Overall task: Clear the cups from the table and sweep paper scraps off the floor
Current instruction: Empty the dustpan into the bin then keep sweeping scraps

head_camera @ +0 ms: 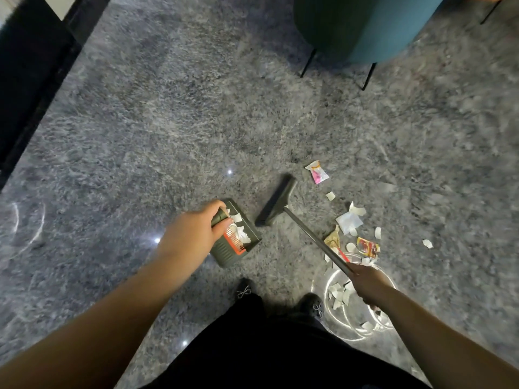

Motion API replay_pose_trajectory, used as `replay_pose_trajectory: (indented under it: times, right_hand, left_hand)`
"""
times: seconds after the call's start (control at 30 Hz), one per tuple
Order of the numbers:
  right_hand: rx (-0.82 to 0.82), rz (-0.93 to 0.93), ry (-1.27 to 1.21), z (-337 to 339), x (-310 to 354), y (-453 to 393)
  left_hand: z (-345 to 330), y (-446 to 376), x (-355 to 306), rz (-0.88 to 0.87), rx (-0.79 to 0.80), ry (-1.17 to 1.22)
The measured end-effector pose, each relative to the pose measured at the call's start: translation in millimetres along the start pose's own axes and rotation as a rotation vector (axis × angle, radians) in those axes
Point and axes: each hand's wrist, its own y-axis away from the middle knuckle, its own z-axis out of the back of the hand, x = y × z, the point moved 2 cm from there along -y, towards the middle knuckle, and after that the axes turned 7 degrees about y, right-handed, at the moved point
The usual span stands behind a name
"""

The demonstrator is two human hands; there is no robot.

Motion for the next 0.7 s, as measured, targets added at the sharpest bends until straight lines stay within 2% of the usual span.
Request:
replay_pose_trajectory:
  times: [0.17,0.4,0.57,0.7]
  right_hand:
    - [-0.058,-0.057,-0.122,4,-25,14]
    - [-0.098,0.01,-0.338,-8,-17,28]
    - [-0.1,0.106,-0.195,3,20,-5]
    - [-0.074,0.084,-0.003,1,25,-22]
  left_hand:
    - [-7,7,-5,0.002,0.041,0.091]
    - [-5,5,-2,0.057,0.016,0.105]
    - [-3,6,-3,0.044,0.002,0.151]
    - [-2,10,-8,0.03,-0.062,0.212]
